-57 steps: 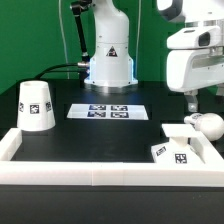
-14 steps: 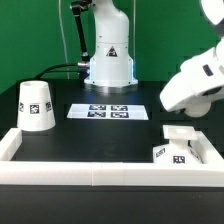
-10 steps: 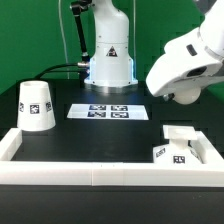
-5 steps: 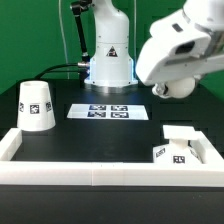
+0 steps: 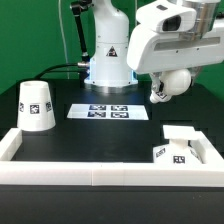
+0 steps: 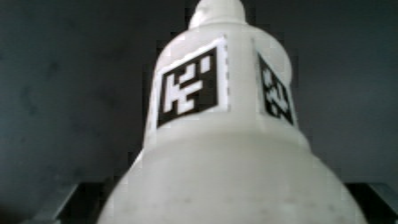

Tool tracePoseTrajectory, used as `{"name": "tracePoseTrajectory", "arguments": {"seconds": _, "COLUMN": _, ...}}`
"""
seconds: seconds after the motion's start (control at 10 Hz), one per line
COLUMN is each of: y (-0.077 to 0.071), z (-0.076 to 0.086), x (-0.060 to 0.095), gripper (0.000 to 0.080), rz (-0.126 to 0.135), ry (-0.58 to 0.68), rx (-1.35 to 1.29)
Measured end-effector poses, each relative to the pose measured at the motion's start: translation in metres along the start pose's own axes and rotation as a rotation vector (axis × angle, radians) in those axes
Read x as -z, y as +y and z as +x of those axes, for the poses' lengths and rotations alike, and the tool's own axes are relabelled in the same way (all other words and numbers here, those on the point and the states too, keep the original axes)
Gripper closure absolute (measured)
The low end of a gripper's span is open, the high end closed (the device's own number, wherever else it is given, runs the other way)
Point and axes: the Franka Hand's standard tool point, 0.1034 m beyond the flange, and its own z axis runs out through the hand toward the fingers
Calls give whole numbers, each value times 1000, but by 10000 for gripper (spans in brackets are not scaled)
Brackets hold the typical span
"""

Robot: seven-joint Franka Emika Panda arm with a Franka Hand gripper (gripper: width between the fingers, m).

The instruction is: Assemble lamp

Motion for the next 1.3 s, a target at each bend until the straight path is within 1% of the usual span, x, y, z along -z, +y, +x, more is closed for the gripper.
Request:
{"name": "tracePoseTrajectory", "arguments": {"seconds": 0.1, "y": 3, "z": -2, "x": 4, "gripper": 223, "rz": -8, "ry": 39, "rx": -3}}
{"name": "tracePoseTrajectory", "arguments": {"seconds": 0.2, "y": 7, "z": -1, "x": 12, "gripper": 223, "rz": -16, "ry": 71, "rx": -8}}
{"name": "tracePoseTrajectory", "arguments": {"seconds": 0.3, "y": 10, "z": 3, "x": 19, "gripper": 223, "rz": -20, "ry": 146, "rx": -27}}
{"name": "tracePoseTrajectory", "arguments": {"seconds": 0.4, "y": 8, "z": 1, "x": 24, "gripper": 223, "rz": -6, "ry": 200, "rx": -69}}
{"name": "tracePoseTrajectory", "arguments": {"seconds": 0.5, "y": 10, "z": 7, "x": 26, "gripper": 223, "rz": -19, "ry": 268, "rx": -69}}
{"name": "tracePoseTrajectory", "arguments": {"seconds": 0.6, "y": 15, "z": 7, "x": 24, "gripper": 223, "rz": -44, "ry": 354, "rx": -69}}
{"name": "tracePoseTrajectory", "arguments": {"seconds": 0.7, "y": 19, "z": 4, "x": 22, "gripper": 223, "rz": -64, "ry": 407, "rx": -70}}
{"name": "tracePoseTrajectory", "arguments": {"seconds": 0.8, "y": 26, "z": 4, "x": 23, "gripper": 223, "rz": -104, "ry": 483, "rx": -60}}
{"name": "tracePoseTrajectory", "arguments": {"seconds": 0.9, "y": 30, "z": 5, "x": 25, "gripper": 223, "rz": -129, "ry": 524, "rx": -48}}
{"name": "tracePoseTrajectory", "arguments": {"seconds": 1.0, "y": 31, "z": 10, "x": 32, "gripper": 223, "rz": -130, "ry": 530, "rx": -47}}
{"name": "tracePoseTrajectory", "arguments": {"seconds": 1.1, "y": 32, "z": 15, "x": 39, "gripper": 223, "rz": -116, "ry": 508, "rx": -45}}
{"name": "tracePoseTrajectory", "arguments": {"seconds": 1.2, "y": 31, "z": 24, "x": 46, "gripper": 223, "rz": -111, "ry": 515, "rx": -52}}
{"name": "tracePoseTrajectory", "arguments": {"seconds": 1.3, "y": 28, "z": 33, "x": 49, "gripper": 223, "rz": -107, "ry": 525, "rx": -51}}
